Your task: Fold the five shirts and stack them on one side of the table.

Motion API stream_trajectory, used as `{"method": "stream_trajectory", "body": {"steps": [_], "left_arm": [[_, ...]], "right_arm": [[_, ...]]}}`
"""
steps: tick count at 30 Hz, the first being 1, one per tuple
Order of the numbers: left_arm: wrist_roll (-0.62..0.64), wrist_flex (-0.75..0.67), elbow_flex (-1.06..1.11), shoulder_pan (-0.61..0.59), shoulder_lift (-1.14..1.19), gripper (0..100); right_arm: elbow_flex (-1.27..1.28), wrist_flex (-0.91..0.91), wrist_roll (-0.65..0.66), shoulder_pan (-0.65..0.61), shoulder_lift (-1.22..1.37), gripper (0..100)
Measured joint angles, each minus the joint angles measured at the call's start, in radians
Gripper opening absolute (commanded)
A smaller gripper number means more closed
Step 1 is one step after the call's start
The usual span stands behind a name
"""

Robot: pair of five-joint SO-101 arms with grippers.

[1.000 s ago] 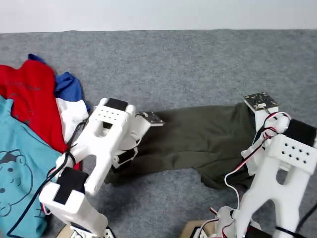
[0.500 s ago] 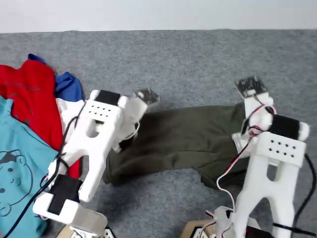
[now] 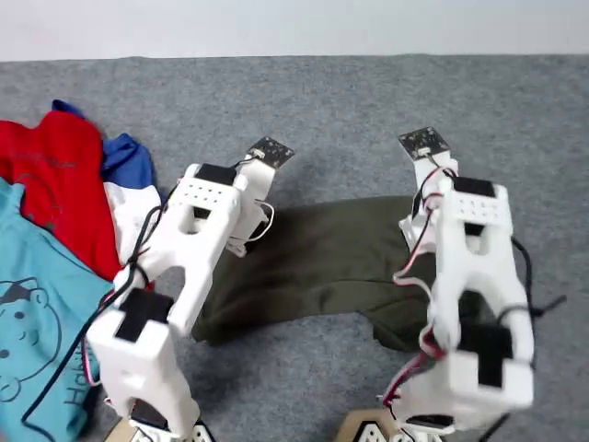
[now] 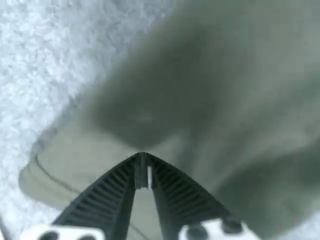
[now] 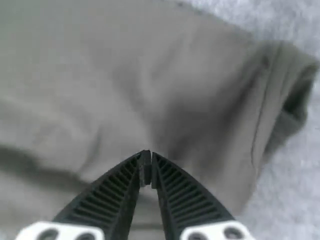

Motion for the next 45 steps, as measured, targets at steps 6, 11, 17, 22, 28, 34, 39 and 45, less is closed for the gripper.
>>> {"method": "stream_trajectory", "body": {"steps": [6, 11, 17, 22, 28, 34, 39, 45], "left_arm": [[0.006, 0.049, -0.187, -0.018, 0.160, 0], [0.006, 0.153, -0.377, -0.023, 0.318, 0], [0.009, 0.256, -0.646, -0.026, 0.470, 0], [0.006, 0.341, -0.896, -0.026, 0.582, 0], [0.006, 0.410, -1.103, -0.026, 0.631, 0], [0.006, 0.413, -1.017, -0.021, 0.508, 0], [-0.031, 0.413, -0.802, 0.015, 0.341, 0], [-0.075, 0.416, -0.608, 0.023, 0.227, 0]], "right_arm": [[-0.253, 0.000, -0.002, -0.002, 0.282, 1.0], [-0.428, 0.008, 0.000, 0.000, 0.445, 1.0], [-0.638, 0.071, 0.003, 0.018, 0.572, 1.0], [-0.776, 0.117, 0.003, 0.057, 0.631, 1.0], [-0.868, 0.229, 0.003, 0.061, 0.635, 1.5], [-1.005, 0.448, 0.003, 0.044, 0.635, 7.6], [-1.122, 0.628, 0.003, 0.008, 0.635, 13.2], [-1.135, 0.637, 0.003, 0.009, 0.635, 10.3]]}}
